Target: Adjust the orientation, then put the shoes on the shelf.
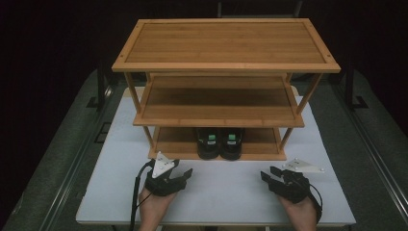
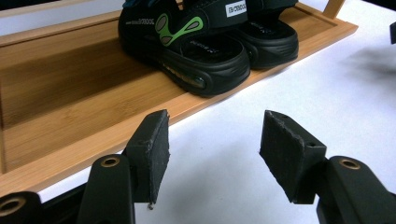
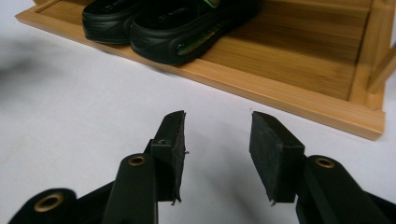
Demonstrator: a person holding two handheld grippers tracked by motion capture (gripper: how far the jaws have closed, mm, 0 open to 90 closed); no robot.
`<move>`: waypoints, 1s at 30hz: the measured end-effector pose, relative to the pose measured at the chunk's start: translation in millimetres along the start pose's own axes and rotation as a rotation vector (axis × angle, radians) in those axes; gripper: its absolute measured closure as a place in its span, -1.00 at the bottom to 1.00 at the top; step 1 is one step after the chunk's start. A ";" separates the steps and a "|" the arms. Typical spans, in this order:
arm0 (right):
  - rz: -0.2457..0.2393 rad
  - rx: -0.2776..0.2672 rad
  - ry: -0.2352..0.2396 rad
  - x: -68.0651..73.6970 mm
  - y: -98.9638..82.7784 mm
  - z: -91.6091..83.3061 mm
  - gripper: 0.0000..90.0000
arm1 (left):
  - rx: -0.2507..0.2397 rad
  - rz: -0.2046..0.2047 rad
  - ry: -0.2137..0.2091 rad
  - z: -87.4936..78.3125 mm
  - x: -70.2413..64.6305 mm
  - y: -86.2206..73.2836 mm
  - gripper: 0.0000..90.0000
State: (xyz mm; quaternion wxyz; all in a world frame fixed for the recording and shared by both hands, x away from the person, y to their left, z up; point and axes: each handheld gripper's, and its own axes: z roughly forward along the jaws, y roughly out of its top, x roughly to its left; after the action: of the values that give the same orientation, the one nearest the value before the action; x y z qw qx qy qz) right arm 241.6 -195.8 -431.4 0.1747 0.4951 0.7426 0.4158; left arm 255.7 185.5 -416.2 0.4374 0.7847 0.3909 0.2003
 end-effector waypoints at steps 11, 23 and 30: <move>-0.003 0.002 -0.012 -6.6 -2.6 -6.7 0.22 | 0.001 0.012 0.008 -6.9 3.7 -1.0 -0.11; 0.002 0.003 -0.025 -11.9 -5.6 -12.7 0.21 | 0.013 0.007 0.032 -20.2 18.2 -10.4 -0.13; 0.001 0.006 -0.032 -14.3 -7.7 -16.0 0.20 | 0.017 0.002 0.044 -28.1 24.0 -15.1 -0.15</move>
State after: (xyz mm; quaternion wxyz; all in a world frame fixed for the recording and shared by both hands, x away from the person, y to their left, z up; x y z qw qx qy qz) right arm 232.6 -216.8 -430.2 0.1851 0.5026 0.7407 0.4056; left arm 245.3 224.0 -414.6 0.4219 0.7841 0.4015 0.2146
